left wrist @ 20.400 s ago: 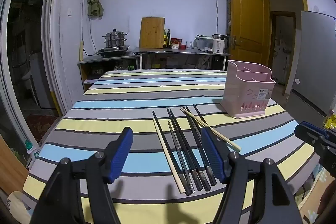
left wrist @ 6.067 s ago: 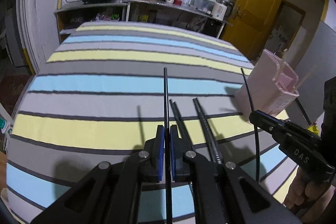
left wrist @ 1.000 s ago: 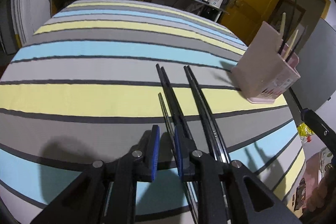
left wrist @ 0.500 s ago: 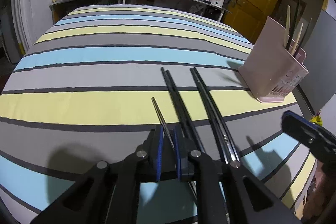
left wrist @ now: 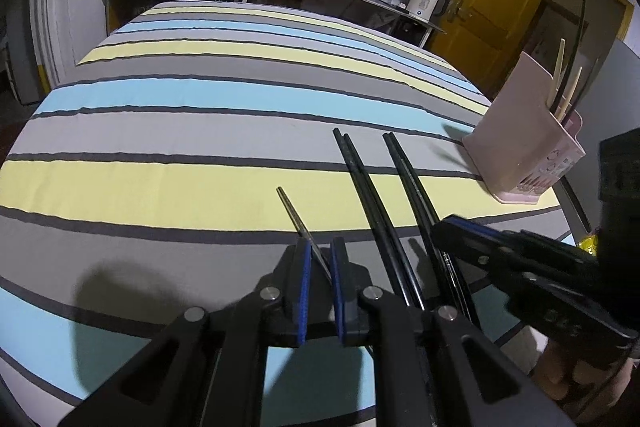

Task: Organize utensils
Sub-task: 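Close the left gripper on a metal-tipped chopstick while the right gripper grasps another, then carry the chopsticks in both grippers up over the pink holder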

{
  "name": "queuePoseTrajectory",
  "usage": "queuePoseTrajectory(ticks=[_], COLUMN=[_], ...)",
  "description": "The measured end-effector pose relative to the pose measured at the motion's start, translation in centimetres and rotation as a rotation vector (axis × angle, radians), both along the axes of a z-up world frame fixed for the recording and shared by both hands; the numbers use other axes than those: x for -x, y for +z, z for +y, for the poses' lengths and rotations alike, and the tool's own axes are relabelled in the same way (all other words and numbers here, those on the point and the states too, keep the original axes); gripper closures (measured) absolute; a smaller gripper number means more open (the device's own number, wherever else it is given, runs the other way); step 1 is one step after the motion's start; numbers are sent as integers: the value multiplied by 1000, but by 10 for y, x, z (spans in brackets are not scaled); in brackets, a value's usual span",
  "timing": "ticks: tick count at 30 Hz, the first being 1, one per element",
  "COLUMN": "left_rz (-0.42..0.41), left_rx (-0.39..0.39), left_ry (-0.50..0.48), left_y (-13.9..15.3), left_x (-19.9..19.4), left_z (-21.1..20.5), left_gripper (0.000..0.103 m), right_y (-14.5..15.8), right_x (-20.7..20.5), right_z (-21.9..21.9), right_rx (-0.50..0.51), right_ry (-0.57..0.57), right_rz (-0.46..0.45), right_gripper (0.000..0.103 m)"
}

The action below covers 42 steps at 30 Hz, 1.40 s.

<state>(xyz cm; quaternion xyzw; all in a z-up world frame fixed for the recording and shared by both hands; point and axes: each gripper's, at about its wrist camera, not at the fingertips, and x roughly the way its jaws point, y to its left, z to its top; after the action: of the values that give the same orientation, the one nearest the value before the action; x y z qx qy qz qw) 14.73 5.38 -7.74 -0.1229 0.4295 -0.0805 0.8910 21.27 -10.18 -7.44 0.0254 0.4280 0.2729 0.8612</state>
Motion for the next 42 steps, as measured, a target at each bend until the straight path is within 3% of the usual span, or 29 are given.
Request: queuePoseTrajectory(ticks=[22,31,38,42], left_rz=[57,48,51,63], left_rx=[37,-14,-73,-45], left_ry=[33,31,17,18], left_y=[0,1,3,5], left_x=[-17,-24,-26,-25], left_z=[1,-4,-9,-4], left_gripper=[91,91,96,98], right_y=[1,2,4,14], right_x=[-23,-34,-32,-21], right_z=[10,17,16,13], right_rx=[157,188,155,128], right_ry=[-69,-77,-67,-55], right_rz=[7,7,25,6], right_gripper=[93,95,98,98])
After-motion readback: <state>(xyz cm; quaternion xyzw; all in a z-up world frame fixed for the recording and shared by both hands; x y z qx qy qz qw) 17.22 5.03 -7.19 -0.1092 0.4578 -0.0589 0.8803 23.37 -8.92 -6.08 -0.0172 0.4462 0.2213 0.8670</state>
